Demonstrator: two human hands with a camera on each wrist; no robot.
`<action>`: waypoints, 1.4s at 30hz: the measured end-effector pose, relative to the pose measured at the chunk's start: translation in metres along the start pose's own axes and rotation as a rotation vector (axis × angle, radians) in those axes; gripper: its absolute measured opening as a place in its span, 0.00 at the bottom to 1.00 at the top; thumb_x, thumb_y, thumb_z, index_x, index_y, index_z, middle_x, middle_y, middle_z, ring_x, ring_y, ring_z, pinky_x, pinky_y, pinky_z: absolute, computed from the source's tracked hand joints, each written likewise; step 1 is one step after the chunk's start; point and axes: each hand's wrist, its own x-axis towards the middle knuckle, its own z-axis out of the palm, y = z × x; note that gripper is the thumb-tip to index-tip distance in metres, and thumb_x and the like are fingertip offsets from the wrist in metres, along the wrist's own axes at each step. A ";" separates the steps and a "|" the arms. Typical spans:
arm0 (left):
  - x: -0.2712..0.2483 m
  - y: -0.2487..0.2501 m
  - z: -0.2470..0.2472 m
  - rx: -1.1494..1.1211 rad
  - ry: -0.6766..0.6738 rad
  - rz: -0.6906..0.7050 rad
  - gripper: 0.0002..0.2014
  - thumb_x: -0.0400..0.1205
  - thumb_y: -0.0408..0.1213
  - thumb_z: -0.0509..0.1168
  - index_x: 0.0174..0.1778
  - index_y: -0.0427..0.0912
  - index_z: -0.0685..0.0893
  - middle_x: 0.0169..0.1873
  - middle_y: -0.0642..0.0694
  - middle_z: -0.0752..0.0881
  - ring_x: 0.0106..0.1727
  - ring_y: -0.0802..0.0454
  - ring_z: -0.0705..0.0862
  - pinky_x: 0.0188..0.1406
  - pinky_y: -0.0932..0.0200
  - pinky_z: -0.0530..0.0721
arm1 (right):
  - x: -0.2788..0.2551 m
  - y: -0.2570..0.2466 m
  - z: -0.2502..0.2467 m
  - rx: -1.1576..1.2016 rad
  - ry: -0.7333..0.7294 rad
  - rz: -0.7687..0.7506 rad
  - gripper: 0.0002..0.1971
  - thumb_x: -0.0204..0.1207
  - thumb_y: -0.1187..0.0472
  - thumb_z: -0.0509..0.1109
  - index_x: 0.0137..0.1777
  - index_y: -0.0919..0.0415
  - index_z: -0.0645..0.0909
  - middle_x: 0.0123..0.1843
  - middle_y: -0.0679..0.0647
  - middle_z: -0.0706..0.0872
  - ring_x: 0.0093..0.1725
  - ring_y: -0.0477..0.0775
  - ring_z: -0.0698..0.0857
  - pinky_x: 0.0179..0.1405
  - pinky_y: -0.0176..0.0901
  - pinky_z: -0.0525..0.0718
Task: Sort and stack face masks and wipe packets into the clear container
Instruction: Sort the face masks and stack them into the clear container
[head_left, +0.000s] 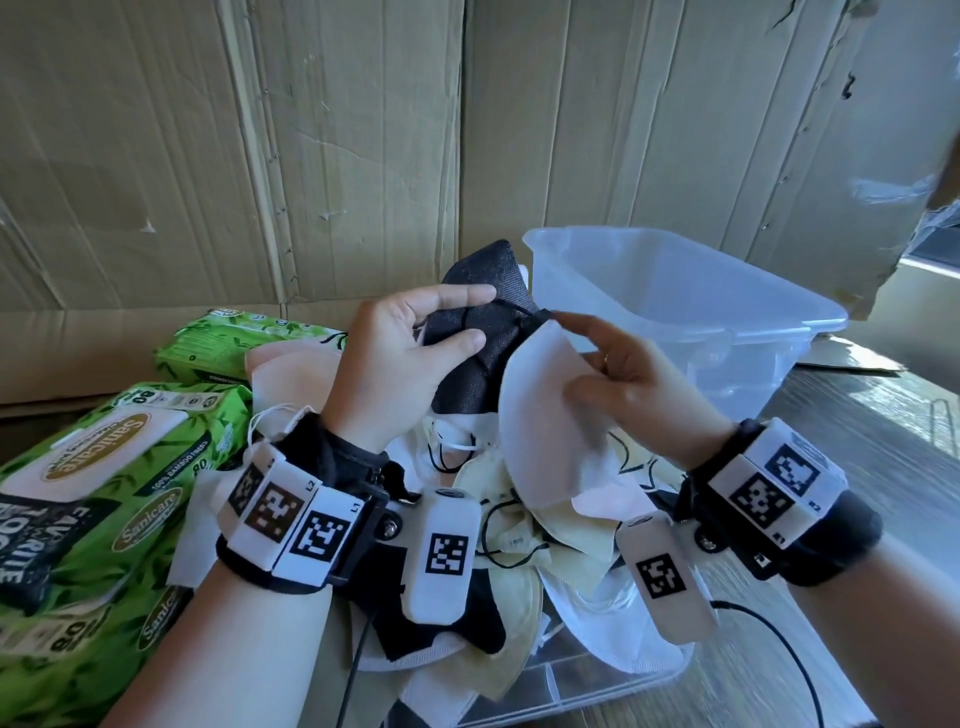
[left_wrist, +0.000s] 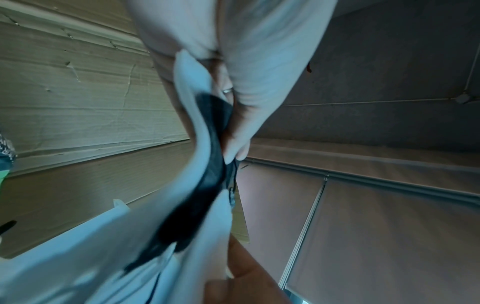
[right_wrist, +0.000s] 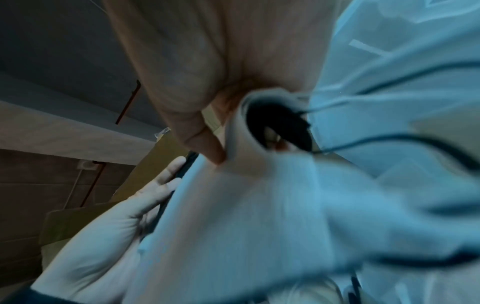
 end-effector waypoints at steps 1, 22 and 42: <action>0.000 0.001 0.000 -0.013 -0.007 0.000 0.18 0.75 0.22 0.70 0.50 0.52 0.88 0.47 0.51 0.91 0.52 0.54 0.88 0.62 0.49 0.83 | 0.000 0.000 0.001 0.020 -0.033 0.019 0.24 0.63 0.70 0.61 0.56 0.45 0.77 0.35 0.68 0.84 0.35 0.57 0.80 0.33 0.49 0.77; 0.005 -0.006 -0.012 0.246 0.263 -0.054 0.15 0.74 0.28 0.73 0.56 0.43 0.87 0.39 0.54 0.86 0.29 0.77 0.80 0.32 0.84 0.71 | 0.012 0.001 -0.010 -0.192 0.263 0.040 0.29 0.54 0.52 0.69 0.43 0.81 0.72 0.42 0.85 0.76 0.37 0.83 0.76 0.38 0.62 0.79; 0.005 -0.009 -0.012 0.250 -0.009 -0.038 0.21 0.74 0.26 0.72 0.58 0.54 0.83 0.57 0.61 0.84 0.62 0.70 0.78 0.65 0.78 0.68 | 0.008 -0.013 -0.017 0.149 0.258 -0.043 0.12 0.63 0.69 0.59 0.40 0.60 0.82 0.35 0.56 0.81 0.37 0.53 0.78 0.34 0.40 0.74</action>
